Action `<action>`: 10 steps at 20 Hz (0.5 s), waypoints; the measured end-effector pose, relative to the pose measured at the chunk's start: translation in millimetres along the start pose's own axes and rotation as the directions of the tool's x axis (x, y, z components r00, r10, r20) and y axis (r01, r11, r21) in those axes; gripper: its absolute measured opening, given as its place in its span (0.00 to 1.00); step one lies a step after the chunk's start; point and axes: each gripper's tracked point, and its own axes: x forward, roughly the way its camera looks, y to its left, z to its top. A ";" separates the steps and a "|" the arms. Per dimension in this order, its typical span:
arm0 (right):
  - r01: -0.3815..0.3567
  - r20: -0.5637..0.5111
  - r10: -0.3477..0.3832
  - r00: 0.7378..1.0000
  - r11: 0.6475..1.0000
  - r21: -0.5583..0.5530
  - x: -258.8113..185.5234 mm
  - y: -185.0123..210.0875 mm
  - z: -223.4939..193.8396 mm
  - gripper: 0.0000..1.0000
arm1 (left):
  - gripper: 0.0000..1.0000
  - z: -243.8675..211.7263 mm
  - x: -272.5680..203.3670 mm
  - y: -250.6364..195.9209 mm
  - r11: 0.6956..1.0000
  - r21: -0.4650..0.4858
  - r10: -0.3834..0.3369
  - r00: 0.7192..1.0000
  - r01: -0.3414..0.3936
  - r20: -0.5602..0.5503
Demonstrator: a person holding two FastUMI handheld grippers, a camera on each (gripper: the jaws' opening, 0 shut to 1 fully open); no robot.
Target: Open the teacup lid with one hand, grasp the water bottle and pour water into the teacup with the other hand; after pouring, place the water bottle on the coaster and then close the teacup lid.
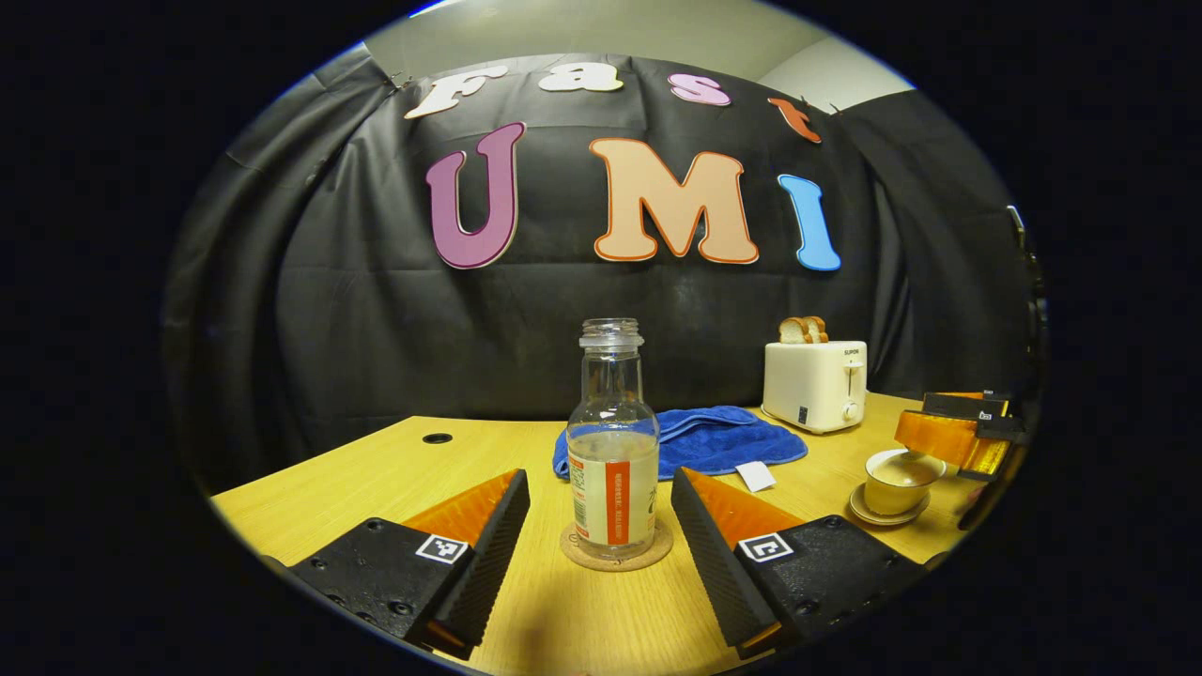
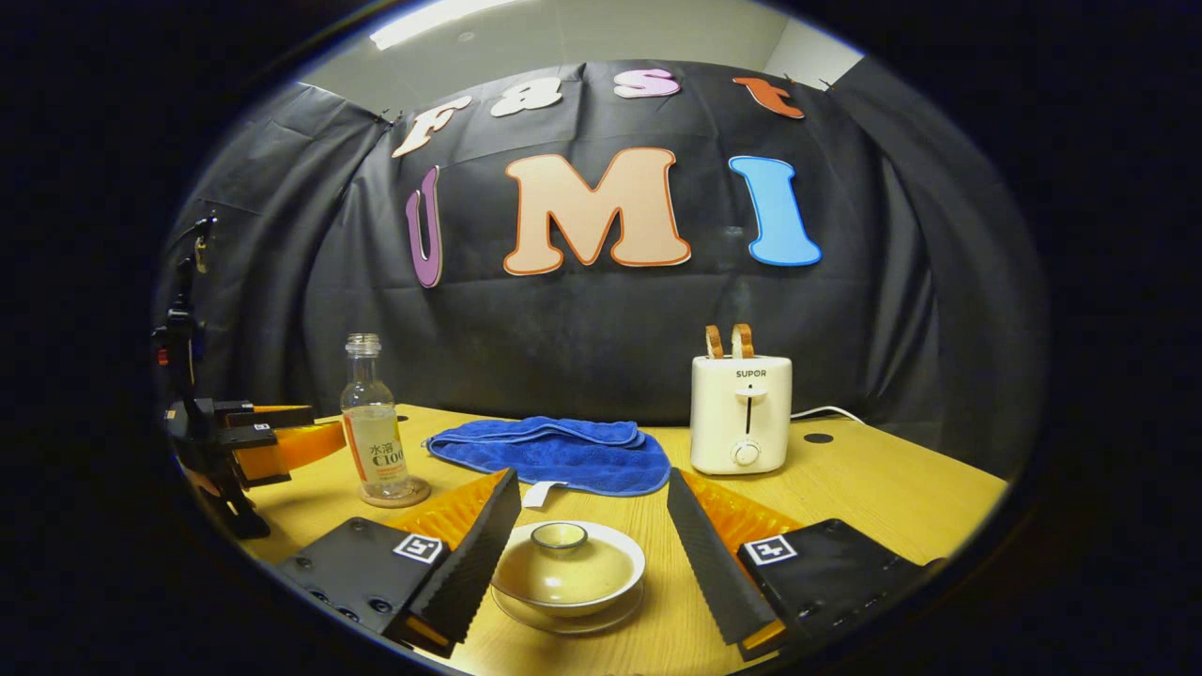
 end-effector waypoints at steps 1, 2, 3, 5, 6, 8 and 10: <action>0.011 0.002 -0.011 1.000 1.000 -0.001 -2.1 -3.6 0.8 0.94 | 0.88 -0.7 -1.4 3.4 1.000 -0.005 0.015 1.000 -0.015 -0.002; 0.020 0.003 -0.020 1.000 1.000 -0.002 -5.4 -6.9 1.7 0.99 | 0.88 0.4 -3.0 7.8 0.999 -0.013 0.034 0.999 -0.034 0.001; 0.035 0.004 -0.035 0.999 0.999 -0.002 -8.6 -11.8 1.9 0.97 | 0.88 -1.5 -5.1 9.7 0.999 -0.011 0.047 0.999 -0.047 -0.007; 0.082 0.007 -0.082 0.997 0.997 -0.003 -16.2 -26.5 2.8 0.99 | 0.89 -1.5 -10.8 14.2 0.997 -0.010 0.078 0.997 -0.078 -0.007; 0.111 0.008 -0.111 0.994 0.994 -0.003 -21.1 -34.4 2.9 0.94 | 0.89 -1.3 -15.6 17.4 0.995 -0.011 0.096 0.995 -0.096 -0.007; 0.177 0.012 -0.177 0.984 0.984 -0.006 -28.3 -50.6 3.3 1.00 | 0.88 -0.4 -25.6 26.0 0.989 -0.009 0.145 0.989 -0.146 -0.005; 0.238 0.015 -0.238 0.971 0.971 -0.008 -37.7 -63.4 4.7 1.00 | 0.89 0.5 -37.3 29.5 0.984 -0.006 0.180 0.984 -0.180 -0.004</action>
